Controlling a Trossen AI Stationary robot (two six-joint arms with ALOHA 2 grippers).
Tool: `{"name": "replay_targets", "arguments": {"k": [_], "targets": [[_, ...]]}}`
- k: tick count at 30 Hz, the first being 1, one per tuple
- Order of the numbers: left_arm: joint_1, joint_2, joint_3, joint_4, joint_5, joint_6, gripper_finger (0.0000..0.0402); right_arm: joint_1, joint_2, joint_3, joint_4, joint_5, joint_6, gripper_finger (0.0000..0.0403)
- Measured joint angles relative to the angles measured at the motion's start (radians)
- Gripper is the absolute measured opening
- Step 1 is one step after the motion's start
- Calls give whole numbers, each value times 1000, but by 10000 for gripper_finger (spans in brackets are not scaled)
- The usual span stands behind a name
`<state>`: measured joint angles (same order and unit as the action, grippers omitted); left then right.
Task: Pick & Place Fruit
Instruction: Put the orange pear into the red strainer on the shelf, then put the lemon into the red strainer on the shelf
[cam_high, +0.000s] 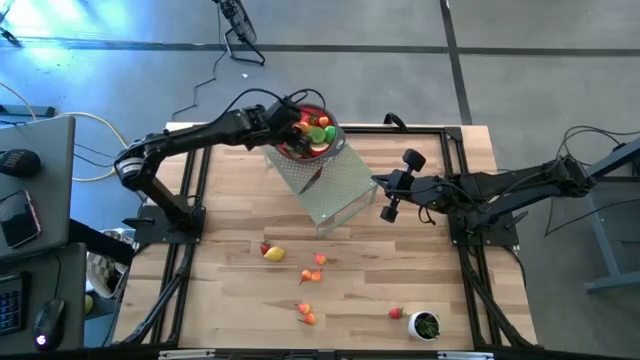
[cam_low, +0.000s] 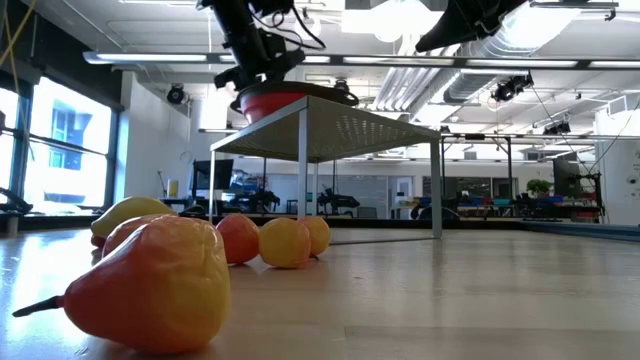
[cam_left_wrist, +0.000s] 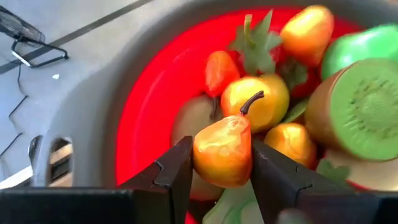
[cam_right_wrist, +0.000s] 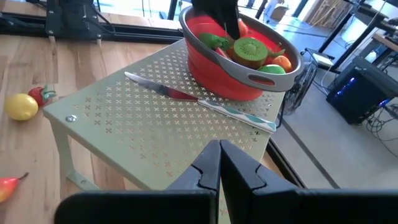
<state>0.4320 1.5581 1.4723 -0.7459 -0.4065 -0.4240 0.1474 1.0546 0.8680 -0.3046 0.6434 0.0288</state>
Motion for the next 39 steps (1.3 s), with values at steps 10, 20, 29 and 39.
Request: {"name": "replay_targets", "arguments": {"k": [10, 20, 29, 39], "targets": [[0, -13, 0, 16, 65, 6, 136, 0, 0, 0, 0, 0, -7, 2], [0, -13, 0, 63, 39, 16, 136, 0, 0, 0, 1, 0, -7, 2], [0, -6, 0, 62, 38, 103, 136, 0, 0, 0, 1, 0, -4, 2], [1, -8, 0, 63, 38, 98, 224, 0, 0, 0, 2, 0, 0, 2]]}}
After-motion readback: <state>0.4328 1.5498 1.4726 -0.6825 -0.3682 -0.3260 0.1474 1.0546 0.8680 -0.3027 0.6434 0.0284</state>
